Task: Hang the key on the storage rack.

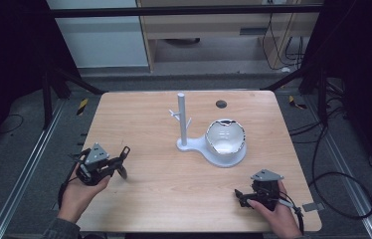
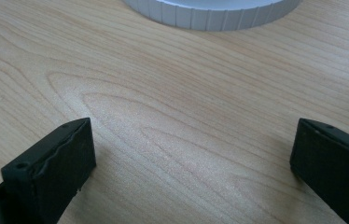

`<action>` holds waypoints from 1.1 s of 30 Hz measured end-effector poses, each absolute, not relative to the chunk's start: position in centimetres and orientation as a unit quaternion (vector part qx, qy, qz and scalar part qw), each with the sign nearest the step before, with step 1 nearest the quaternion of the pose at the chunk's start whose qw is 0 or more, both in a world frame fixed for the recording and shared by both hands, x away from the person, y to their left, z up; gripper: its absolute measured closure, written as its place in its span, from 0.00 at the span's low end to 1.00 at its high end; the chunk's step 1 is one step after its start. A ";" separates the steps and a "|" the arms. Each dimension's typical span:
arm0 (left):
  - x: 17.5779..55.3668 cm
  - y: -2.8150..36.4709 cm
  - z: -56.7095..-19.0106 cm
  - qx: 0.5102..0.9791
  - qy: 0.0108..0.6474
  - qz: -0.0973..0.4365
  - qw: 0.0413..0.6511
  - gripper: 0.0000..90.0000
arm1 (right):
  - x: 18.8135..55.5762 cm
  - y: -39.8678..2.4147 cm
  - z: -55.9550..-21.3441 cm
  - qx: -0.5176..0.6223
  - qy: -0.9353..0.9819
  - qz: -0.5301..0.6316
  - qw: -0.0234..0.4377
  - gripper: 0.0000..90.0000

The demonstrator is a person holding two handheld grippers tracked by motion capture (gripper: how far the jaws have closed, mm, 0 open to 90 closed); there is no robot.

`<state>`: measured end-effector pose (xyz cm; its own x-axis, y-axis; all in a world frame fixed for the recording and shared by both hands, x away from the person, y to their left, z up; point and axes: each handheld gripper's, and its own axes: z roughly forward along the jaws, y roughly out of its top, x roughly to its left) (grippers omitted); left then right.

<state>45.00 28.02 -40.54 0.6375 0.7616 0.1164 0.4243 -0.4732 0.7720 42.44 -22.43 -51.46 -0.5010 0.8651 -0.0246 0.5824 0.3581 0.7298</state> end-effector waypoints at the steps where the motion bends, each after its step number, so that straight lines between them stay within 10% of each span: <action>1: 44.9 27.9 -40.3 0.822 0.358 0.232 0.376 0.89 | 42.4 -22.4 -51.5 0.454 0.797 0.339 0.209 0.00; 33: 45.9 23.6 -39.1 0.799 0.343 0.236 0.434 0.89 | 42.4 -22.4 -51.5 0.455 0.797 0.339 0.209 0.00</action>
<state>45.93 23.56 -39.12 0.6535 0.7528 0.0795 0.3433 -0.3883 0.8552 42.44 -22.41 -51.46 -0.4990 0.8663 -0.0249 0.5831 0.3569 0.7298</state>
